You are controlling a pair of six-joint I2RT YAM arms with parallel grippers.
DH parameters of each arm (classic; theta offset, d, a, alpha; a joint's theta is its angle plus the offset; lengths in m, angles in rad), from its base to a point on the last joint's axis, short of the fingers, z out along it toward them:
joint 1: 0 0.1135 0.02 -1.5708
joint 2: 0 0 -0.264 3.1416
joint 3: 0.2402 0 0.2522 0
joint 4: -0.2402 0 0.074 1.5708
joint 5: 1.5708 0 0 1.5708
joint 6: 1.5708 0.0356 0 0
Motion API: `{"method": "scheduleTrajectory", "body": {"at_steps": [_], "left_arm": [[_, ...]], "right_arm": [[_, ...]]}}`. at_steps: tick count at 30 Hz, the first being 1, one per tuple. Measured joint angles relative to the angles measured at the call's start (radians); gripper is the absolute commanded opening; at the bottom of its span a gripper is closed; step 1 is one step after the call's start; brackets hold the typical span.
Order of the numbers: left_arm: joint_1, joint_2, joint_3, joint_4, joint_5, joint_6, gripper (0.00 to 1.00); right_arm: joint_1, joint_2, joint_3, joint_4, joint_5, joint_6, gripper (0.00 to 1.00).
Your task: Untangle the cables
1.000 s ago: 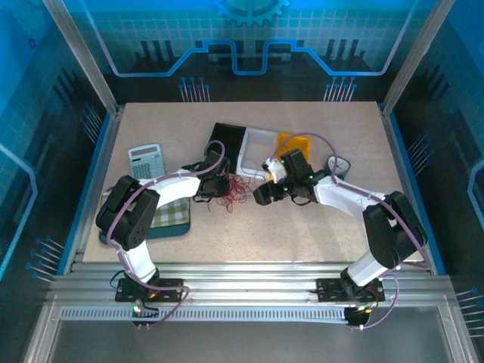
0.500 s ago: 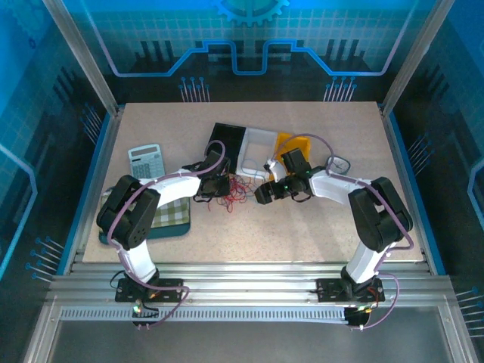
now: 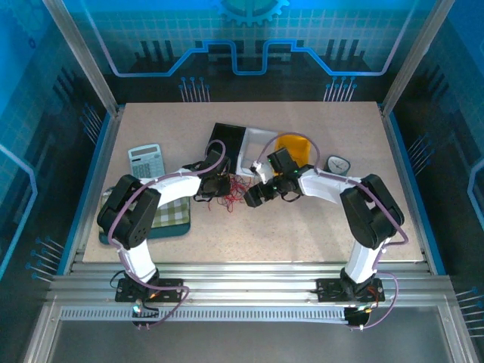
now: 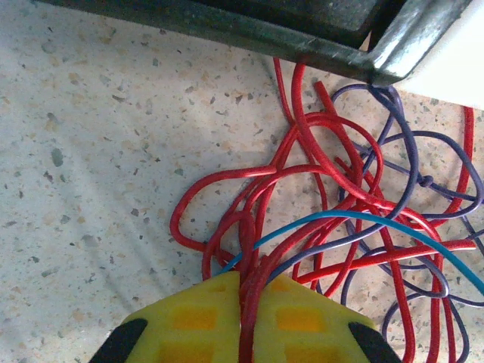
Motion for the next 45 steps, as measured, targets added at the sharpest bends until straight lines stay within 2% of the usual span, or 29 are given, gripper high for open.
{"method": "scheduleTrajectory", "body": {"at_steps": [4,11,13,19,20,29,32,39,45], "left_arm": [[0.000,0.000,0.000,0.000,0.000,0.000,0.00],[0.000,0.000,0.000,0.000,0.000,0.000,0.00],[0.000,0.000,0.000,0.000,0.000,0.000,0.00],[0.000,0.000,0.000,0.000,0.000,0.000,0.00],[0.000,0.000,0.000,0.000,0.000,0.000,0.00],[0.000,0.000,-0.001,0.001,0.000,0.000,0.00],[0.000,0.000,-0.001,0.002,0.000,0.000,0.00],[0.000,0.000,-0.002,0.003,0.000,0.000,0.00],[0.000,-0.001,-0.005,0.006,0.000,0.000,0.00]], "right_arm": [[0.048,0.018,0.028,-0.027,0.082,-0.029,0.83],[0.066,0.064,0.053,-0.033,0.171,-0.038,0.61],[0.068,0.076,0.064,-0.032,0.182,-0.034,0.51],[0.068,0.080,0.070,-0.016,0.185,-0.020,0.02],[0.068,0.080,0.070,-0.013,0.185,-0.020,0.00],[0.032,0.041,0.021,0.026,0.169,0.029,0.00],[0.015,0.031,0.021,0.031,0.158,0.037,0.08],[0.021,0.035,0.024,0.032,0.143,0.053,0.35],[0.037,0.073,0.058,0.027,0.151,0.048,0.43]]}}
